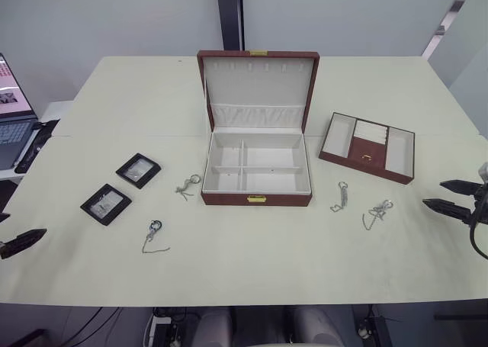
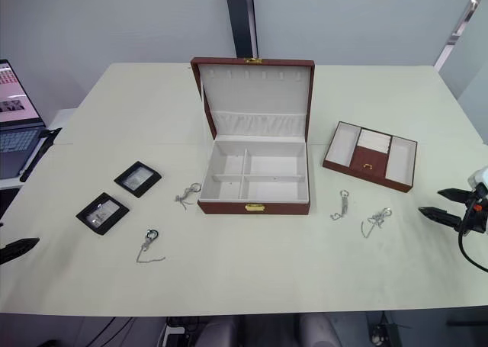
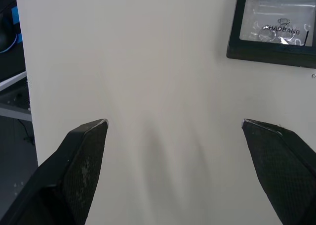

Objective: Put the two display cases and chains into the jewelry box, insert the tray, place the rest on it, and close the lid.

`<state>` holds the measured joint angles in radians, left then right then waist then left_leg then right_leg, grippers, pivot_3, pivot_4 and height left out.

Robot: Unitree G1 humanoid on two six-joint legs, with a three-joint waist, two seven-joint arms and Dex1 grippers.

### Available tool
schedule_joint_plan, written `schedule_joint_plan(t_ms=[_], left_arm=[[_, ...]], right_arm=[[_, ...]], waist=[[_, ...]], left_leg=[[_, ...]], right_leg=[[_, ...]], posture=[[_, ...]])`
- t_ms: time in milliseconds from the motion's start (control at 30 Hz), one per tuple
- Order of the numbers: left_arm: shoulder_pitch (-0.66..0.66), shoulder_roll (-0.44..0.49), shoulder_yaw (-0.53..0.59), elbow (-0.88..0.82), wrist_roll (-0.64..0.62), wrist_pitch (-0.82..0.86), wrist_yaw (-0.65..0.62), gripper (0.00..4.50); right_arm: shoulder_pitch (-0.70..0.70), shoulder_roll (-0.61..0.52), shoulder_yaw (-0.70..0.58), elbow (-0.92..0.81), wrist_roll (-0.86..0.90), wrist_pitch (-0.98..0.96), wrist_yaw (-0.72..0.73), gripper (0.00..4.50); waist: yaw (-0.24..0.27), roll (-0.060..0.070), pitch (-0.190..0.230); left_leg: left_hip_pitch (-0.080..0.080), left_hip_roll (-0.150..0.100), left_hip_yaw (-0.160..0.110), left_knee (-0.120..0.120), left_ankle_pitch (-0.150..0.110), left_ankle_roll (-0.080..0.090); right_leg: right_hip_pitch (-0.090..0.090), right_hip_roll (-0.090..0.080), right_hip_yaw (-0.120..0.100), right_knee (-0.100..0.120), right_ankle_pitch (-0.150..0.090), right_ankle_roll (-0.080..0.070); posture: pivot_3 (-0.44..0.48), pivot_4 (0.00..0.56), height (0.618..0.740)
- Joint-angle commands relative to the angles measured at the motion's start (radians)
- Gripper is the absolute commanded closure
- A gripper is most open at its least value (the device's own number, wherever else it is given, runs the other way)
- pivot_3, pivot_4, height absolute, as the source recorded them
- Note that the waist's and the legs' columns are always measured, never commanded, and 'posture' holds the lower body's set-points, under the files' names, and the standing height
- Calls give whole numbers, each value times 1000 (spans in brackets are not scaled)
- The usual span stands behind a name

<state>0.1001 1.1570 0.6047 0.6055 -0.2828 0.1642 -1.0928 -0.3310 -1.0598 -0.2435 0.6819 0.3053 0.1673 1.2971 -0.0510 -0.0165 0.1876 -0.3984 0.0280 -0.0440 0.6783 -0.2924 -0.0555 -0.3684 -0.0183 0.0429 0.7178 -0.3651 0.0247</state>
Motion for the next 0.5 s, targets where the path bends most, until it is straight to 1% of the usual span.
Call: schedule_joint_plan(t_ms=[33, 200, 333, 400, 500], left_arm=[[-15, 27, 15, 2, 0, -18, 0, 0], [-13, 19, 11, -15, 1, -17, -7, 0], [-23, 25, -19, -11, 17, -50, -27, 0], [-42, 30, -45, -29, 19, -53, -48, 0], [-67, 45, -97, -93, 19, -41, -101, 0]], right_arm=[[-22, -18, -20, 10, 1, -24, 10, 29], [-31, -21, -24, 17, -3, -30, 14, 29], [-36, -22, -32, -8, 12, -17, 23, 29], [-41, -13, -41, -55, 40, 14, 35, 29], [-46, 10, -51, -231, 124, 118, 46, 29]], waist=[[0, 0, 0], [-2, 0, 0], [-3, 0, 0], [-3, 0, 0], [-4, 0, 0]], left_leg=[[0, 0, 0, 0, 0, 0], [0, 0, 0, 0, 0, 0], [0, 0, 0, 0, 0, 0], [0, 0, 0, 0, 0, 0], [0, 0, 0, 0, 0, 0]], right_leg=[[0, 0, 0, 0, 0, 0], [0, 0, 0, 0, 0, 0], [0, 0, 0, 0, 0, 0], [0, 0, 0, 0, 0, 0], [0, 0, 0, 1, 0, 0]], posture=[[0, 150, 740], [0, 150, 740], [0, 150, 740], [0, 150, 740], [0, 150, 740]])
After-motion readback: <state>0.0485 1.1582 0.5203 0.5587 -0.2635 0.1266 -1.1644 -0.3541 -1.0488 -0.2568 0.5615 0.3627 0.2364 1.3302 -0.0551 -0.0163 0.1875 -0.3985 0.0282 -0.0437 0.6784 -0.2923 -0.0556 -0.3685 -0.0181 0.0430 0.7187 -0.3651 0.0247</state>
